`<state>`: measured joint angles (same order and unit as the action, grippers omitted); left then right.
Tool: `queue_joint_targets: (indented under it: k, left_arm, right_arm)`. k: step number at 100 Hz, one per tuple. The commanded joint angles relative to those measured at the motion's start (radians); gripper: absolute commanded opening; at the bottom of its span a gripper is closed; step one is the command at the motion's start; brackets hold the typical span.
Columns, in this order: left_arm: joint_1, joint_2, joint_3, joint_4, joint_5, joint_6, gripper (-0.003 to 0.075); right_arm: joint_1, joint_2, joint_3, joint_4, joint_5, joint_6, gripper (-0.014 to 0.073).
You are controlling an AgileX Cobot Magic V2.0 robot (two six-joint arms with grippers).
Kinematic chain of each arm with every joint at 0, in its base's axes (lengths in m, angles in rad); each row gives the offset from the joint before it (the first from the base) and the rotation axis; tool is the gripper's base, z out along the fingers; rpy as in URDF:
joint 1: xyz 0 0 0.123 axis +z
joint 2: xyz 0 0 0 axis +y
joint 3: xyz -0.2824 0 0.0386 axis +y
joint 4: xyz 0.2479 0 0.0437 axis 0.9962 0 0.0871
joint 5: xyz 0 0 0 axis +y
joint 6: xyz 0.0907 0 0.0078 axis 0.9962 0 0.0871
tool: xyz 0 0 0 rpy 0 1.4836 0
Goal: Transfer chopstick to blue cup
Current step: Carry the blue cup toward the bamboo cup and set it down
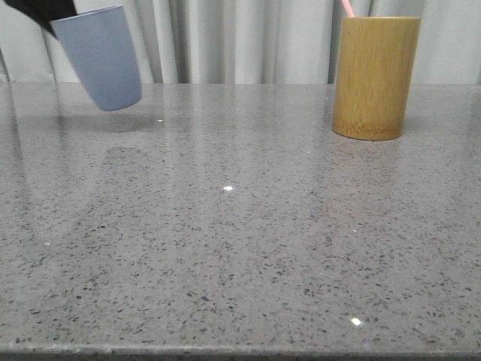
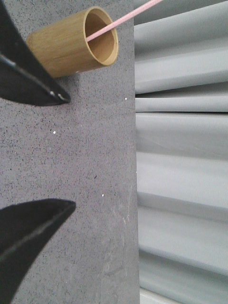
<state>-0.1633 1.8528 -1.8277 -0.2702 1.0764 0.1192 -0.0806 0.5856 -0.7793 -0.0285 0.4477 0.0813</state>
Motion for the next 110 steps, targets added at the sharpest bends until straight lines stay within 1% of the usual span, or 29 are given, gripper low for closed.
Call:
queue_joint_targets:
  k: [1, 22, 39, 51, 76, 83, 100, 105, 110]
  left_arm:
    - [-0.053, -0.033, -0.058, -0.034, -0.048, -0.010, -0.0019]
    - [-0.169, 0.053, -0.157, -0.036, -0.032, -0.008, -0.0019]
    - [-0.238, 0.124, -0.239, -0.036, -0.024, -0.008, -0.0019]
    - [-0.263, 0.146, -0.266, -0.041, -0.034, -0.008, -0.0019]
    - [-0.269, 0.156, -0.266, -0.043, -0.020, -0.004, -0.0012]
    - [-0.267, 0.156, -0.266, -0.046, -0.020, -0.004, 0.0041]
    - [-0.265, 0.156, -0.266, -0.059, -0.004, -0.004, 0.0298]
    - [-0.265, 0.156, -0.267, -0.059, -0.004, -0.004, 0.0340]
    - [-0.265, 0.156, -0.267, -0.059, -0.008, -0.004, 0.0352]
  right_arm:
    - [-0.001, 0.010, -0.037, -0.002, -0.073, -0.002, 0.0444]
    - [-0.001, 0.010, -0.037, -0.002, -0.073, -0.002, 0.0444]
    - [-0.001, 0.010, -0.037, -0.002, -0.073, -0.002, 0.0444]
    - [-0.001, 0.010, -0.037, -0.002, -0.073, -0.002, 0.0444]
    - [-0.001, 0.010, -0.037, 0.003, -0.073, -0.002, 0.0444]
    - [-0.001, 0.010, -0.037, 0.003, -0.073, -0.002, 0.0444]
    - [-0.001, 0.010, -0.037, 0.003, -0.073, -0.002, 0.0444]
    - [-0.001, 0.010, -0.037, 0.003, -0.073, -0.002, 0.0444]
    - [-0.001, 0.010, -0.037, 0.003, -0.073, -0.002, 0.0444]
